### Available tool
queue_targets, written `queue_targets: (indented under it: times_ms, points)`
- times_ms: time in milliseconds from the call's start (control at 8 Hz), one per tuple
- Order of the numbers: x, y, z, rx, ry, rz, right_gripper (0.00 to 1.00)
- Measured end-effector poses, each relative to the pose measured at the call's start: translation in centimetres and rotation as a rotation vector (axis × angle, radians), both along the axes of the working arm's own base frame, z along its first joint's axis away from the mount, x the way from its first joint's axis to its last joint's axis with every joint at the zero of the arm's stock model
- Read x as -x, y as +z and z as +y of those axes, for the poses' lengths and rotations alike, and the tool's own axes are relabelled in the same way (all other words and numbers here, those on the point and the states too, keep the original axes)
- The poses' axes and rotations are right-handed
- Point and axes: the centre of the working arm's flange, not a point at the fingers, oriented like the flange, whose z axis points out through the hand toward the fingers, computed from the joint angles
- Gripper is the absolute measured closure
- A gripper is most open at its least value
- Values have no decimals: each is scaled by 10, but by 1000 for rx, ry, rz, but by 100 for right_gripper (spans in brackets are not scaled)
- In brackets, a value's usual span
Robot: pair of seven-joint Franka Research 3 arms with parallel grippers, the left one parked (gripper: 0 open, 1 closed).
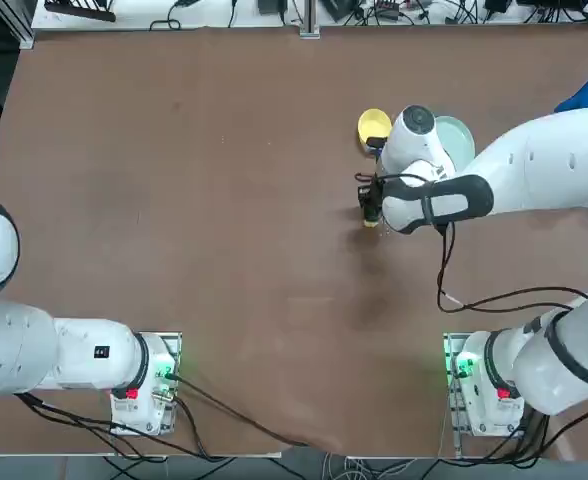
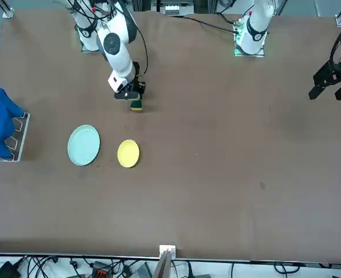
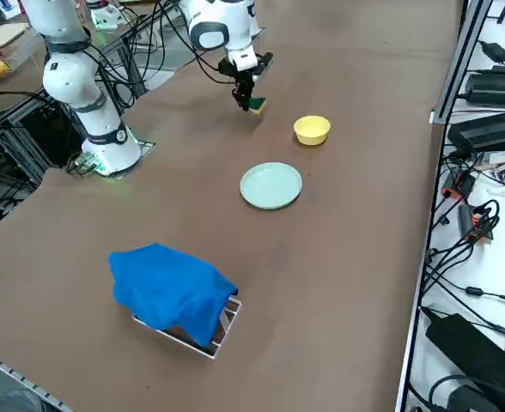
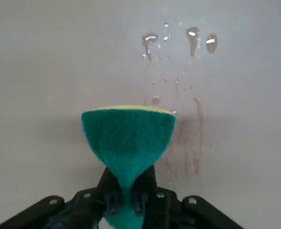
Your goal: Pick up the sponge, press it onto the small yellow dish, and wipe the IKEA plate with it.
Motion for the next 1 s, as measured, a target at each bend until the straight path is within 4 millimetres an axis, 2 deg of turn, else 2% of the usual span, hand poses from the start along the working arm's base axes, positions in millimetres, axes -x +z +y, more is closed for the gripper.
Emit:
queue_targets:
  times_ms: [375,875,1000]
  points:
    - [8,-13,5,10,-7,17,84]
    - [27,-50,23,-4,8,7,83]
    - [28,-50,25,-7,8,4,82]
